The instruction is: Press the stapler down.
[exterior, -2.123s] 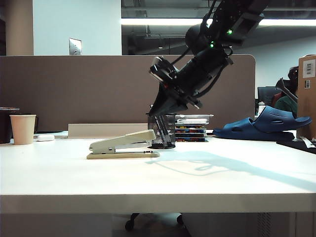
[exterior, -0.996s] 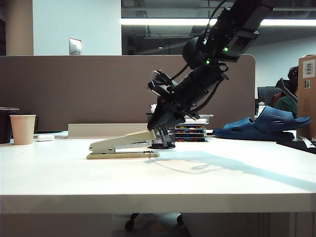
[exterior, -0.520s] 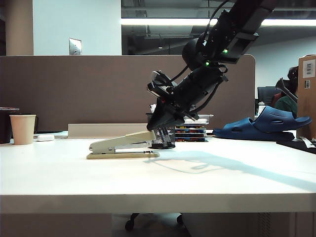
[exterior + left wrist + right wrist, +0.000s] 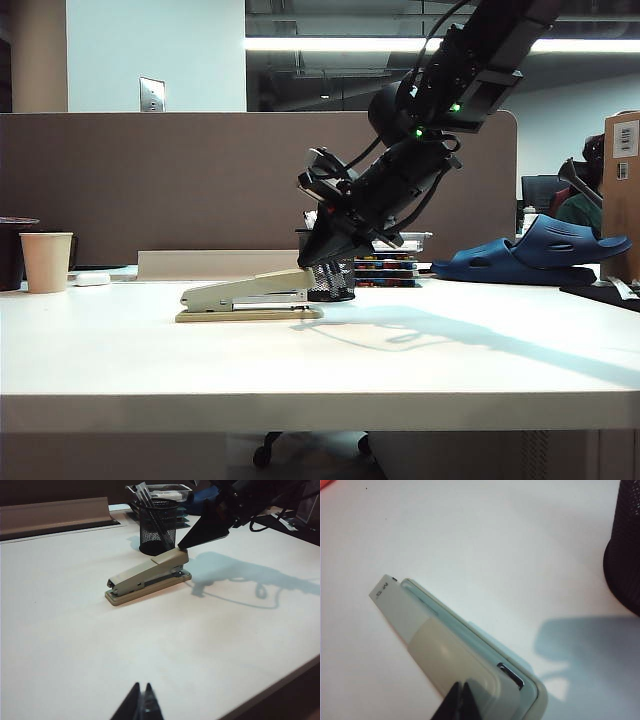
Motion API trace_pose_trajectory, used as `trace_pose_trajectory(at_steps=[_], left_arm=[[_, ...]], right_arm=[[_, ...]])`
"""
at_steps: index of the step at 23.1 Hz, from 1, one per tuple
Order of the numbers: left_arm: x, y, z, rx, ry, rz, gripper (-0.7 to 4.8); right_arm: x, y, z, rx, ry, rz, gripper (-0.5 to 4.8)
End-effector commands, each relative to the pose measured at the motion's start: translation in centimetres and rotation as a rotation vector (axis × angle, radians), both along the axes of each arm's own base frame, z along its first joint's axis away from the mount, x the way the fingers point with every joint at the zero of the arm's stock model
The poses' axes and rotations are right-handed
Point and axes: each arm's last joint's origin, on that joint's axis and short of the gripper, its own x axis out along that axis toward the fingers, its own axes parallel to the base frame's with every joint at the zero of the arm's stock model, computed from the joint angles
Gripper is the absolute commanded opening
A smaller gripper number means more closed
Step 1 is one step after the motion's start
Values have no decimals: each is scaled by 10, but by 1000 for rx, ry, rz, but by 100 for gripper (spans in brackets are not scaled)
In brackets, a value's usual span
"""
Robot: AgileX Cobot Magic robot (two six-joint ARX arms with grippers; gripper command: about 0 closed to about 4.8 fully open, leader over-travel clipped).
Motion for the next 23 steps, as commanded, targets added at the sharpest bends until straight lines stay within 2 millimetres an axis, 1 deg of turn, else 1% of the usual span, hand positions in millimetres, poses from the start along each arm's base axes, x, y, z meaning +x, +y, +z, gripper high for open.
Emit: trace_pose_trajectory(at_steps=[1, 6, 23], left_arm=[[0, 0, 2, -1, -12, -1, -6], [0, 0, 2, -1, -13, -1, -6], [0, 0, 2, -1, -13, -1, -6]], right_arm=[[0, 1, -6, -14, 18, -6, -9], [1, 1, -15, -28, 46, -7, -9], [-1, -1, -20, -60, 81, -23, -9]])
